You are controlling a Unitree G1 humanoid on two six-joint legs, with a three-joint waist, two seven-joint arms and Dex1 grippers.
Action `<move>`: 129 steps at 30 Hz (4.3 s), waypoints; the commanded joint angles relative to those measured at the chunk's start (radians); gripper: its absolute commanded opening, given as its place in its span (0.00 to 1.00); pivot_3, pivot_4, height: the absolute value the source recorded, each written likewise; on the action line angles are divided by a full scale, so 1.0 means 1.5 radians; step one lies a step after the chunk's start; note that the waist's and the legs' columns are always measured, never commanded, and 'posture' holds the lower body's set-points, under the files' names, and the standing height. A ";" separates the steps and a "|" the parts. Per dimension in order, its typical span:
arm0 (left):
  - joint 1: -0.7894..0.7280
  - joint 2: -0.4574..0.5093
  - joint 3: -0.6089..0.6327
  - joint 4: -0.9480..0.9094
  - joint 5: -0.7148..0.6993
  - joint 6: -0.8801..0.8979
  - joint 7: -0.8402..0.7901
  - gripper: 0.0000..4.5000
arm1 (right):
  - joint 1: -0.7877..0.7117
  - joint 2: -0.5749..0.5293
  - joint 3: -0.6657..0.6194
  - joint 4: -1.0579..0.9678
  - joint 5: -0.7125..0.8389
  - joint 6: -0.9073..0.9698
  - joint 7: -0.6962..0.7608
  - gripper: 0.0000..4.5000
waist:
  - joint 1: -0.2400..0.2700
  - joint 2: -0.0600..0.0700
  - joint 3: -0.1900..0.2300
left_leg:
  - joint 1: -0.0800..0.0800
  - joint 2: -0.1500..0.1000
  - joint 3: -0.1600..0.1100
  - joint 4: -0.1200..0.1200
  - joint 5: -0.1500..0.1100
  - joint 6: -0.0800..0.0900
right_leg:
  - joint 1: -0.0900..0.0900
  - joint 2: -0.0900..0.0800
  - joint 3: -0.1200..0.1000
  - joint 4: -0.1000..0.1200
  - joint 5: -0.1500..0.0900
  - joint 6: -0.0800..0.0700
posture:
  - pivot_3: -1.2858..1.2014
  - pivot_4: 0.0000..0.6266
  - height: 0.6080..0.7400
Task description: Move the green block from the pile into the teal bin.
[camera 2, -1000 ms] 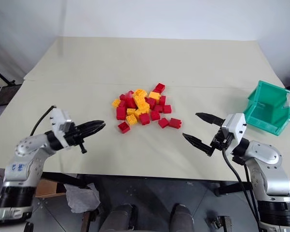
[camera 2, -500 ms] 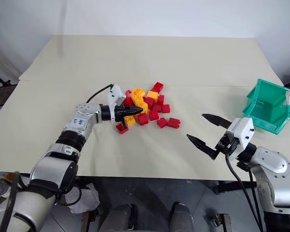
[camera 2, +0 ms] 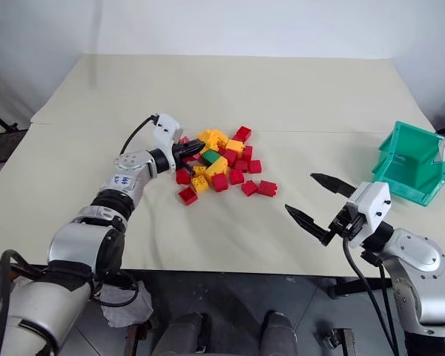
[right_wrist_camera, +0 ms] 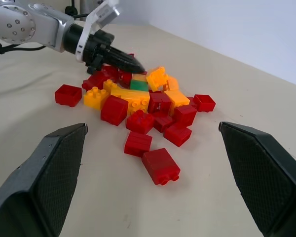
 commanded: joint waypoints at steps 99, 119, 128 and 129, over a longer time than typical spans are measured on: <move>-0.127 -0.014 -0.119 0.083 0.236 -0.032 -0.106 0.33 | 0.073 0.030 -0.022 -0.121 0.024 0.013 -0.104 1.00 | -0.002 -0.002 -0.001 | 0.000 0.001 0.003 0.007 -0.003 0.003 | 0.000 0.000 0.003 0.002 0.000 0.000 | 0.52 0.24 1.00; -0.112 -0.001 -0.164 0.095 0.294 -0.069 -0.055 0.99 | 0.085 0.038 -0.021 -0.131 0.024 0.014 -0.109 1.00 | 0.002 -0.002 -0.001 | 0.000 0.001 0.003 0.007 -0.003 0.003 | 0.000 0.000 0.003 0.003 0.000 0.000 | 0.52 0.24 1.00; -0.104 -0.003 -0.154 0.095 0.283 -0.025 -0.065 0.57 | 0.092 0.028 -0.036 -0.134 0.031 0.017 -0.105 1.00 | 0.000 -0.002 -0.001 | 0.000 0.001 0.004 0.008 -0.003 0.003 | 0.000 0.000 0.004 0.004 0.000 0.000 | 0.52 0.24 1.00; -0.107 -0.004 -0.142 0.094 0.271 -0.021 -0.066 0.50 | 0.093 0.027 -0.037 -0.131 0.031 0.017 -0.103 1.00 | 0.001 -0.002 -0.001 | 0.000 0.001 0.004 0.008 -0.003 0.003 | 0.000 0.000 0.004 0.004 0.000 0.000 | 0.52 0.24 1.00</move>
